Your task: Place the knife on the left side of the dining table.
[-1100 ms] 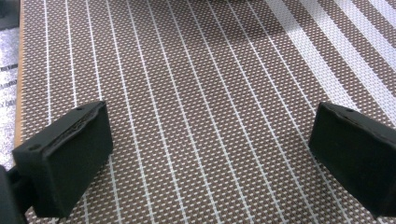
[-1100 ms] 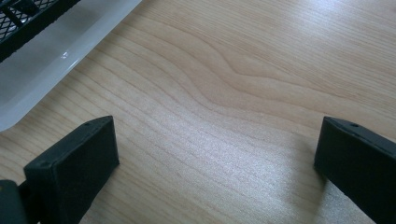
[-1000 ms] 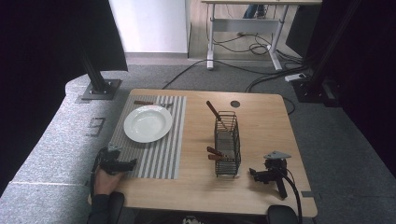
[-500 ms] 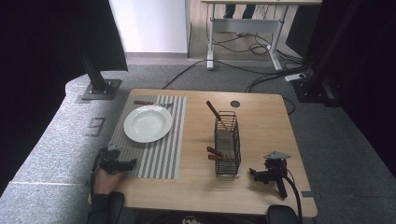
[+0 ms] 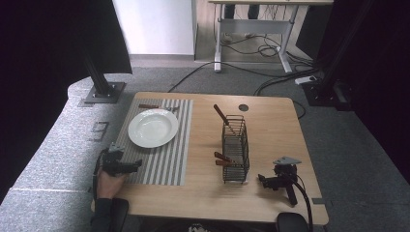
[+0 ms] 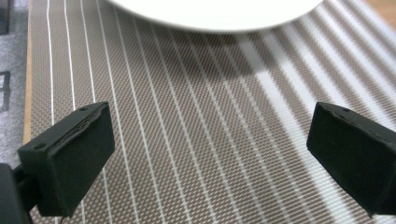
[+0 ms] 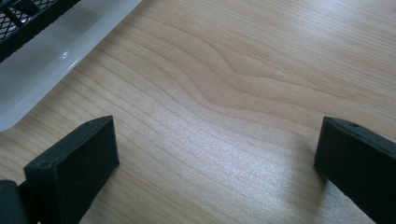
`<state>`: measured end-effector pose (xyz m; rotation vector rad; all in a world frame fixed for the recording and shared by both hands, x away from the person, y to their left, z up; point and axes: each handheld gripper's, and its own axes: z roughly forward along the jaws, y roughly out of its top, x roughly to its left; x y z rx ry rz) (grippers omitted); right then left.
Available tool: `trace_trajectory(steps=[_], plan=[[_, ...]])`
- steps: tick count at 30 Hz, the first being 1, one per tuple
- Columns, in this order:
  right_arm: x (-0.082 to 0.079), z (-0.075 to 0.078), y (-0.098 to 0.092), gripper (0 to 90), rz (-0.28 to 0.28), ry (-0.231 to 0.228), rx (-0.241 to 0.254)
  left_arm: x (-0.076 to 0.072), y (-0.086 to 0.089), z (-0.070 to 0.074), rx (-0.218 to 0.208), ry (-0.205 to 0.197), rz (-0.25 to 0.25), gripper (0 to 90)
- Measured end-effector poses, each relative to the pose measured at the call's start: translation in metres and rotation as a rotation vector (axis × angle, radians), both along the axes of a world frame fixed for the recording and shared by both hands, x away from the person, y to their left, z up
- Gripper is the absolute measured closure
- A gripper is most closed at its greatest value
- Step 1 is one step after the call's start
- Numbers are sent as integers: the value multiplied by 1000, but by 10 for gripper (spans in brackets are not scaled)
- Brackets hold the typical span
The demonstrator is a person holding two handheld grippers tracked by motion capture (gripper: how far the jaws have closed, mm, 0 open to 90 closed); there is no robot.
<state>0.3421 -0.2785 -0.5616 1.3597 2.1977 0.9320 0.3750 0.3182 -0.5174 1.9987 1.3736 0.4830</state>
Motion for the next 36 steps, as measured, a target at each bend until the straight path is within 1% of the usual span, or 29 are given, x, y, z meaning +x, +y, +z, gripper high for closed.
trace_trajectory(steps=[5,8,11,18,28,36], plan=[[0,0,0,0,0,0,0,4,-9,15,3,-19,-17,0],[0,0,0,0,0,0,0,7,-14,23,-5,-28,-25,0],[0,0,0,0,0,0,0,10,-21,29,-8,-34,-32,0],[0,0,0,0,0,0,0,18,-36,44,-1,-45,-55,0],[0,0,0,0,0,0,0,30,-58,66,-16,-58,-88,0],[0,0,0,0,0,0,0,40,-79,84,-32,-71,-125,4]])
